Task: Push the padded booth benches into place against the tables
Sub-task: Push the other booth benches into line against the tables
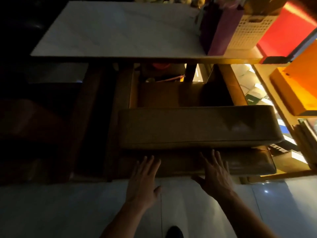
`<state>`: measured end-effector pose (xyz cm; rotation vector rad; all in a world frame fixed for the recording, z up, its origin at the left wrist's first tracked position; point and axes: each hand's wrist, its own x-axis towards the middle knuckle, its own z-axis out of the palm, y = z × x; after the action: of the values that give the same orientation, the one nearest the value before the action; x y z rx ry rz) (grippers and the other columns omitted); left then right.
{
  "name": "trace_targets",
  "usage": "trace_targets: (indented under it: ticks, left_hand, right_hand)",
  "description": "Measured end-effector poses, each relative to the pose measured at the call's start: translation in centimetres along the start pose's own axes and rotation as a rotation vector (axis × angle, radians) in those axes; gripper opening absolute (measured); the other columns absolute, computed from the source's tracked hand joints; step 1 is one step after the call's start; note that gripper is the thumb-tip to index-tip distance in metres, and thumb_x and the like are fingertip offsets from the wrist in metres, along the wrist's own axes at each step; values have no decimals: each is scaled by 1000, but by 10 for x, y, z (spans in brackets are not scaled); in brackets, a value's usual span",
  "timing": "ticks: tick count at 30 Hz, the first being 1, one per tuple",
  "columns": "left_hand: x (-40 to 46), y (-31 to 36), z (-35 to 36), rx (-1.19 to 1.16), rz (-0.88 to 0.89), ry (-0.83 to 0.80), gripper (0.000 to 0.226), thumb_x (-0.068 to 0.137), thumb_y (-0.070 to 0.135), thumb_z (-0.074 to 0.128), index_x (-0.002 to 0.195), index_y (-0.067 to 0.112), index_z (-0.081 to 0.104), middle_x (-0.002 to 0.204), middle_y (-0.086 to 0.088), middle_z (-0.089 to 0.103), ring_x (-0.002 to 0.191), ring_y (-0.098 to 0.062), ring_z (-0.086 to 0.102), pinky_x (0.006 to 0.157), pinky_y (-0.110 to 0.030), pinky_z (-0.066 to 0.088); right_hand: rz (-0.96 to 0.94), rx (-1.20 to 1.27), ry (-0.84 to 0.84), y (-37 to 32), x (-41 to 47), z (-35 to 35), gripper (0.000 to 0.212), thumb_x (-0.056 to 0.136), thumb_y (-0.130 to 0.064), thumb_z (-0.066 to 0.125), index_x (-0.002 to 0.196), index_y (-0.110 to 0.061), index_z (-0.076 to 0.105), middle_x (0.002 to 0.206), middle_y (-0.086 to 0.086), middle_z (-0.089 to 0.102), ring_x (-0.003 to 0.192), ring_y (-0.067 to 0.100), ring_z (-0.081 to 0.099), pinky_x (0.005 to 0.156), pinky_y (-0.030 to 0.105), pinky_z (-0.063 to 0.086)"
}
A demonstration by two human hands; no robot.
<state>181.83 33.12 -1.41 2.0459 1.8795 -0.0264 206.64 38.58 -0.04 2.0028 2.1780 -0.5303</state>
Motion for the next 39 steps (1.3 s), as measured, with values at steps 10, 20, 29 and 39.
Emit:
trace_targets:
  ticks: [10,20,29,39]
  left_hand:
    - [21,4,41,40,-118,173,97,86,70,48,157,28,-3,165,-3,0,151,-25,-8,122,-49,6]
    - [27,-12,44,61,-70,252,88,80,66,62,151,25,32,154,-2,39,145,-27,26,119,-49,22]
    - [21,-29,43,79,-64,275,83,79,69,60,148,29,37,149,1,45,141,-25,32,118,-47,23]
    - [-15,-74,37,61,-68,270,83,77,68,64,146,31,38,147,2,46,139,-22,35,118,-44,25]
  right_hand:
    - [-29,-72,58,42,19,36,113,75,-76,58,155,-34,-10,162,20,-10,147,45,-12,117,66,6]
    - [-60,-167,131,43,24,46,105,74,-71,63,156,-27,15,159,27,12,145,51,7,111,70,22]
    - [-57,-197,145,29,17,53,100,75,-71,62,155,-23,24,155,31,21,141,54,12,108,72,24]
    - [-90,-122,111,-14,-17,76,95,80,-69,57,155,-25,20,157,30,14,142,56,9,109,73,20]
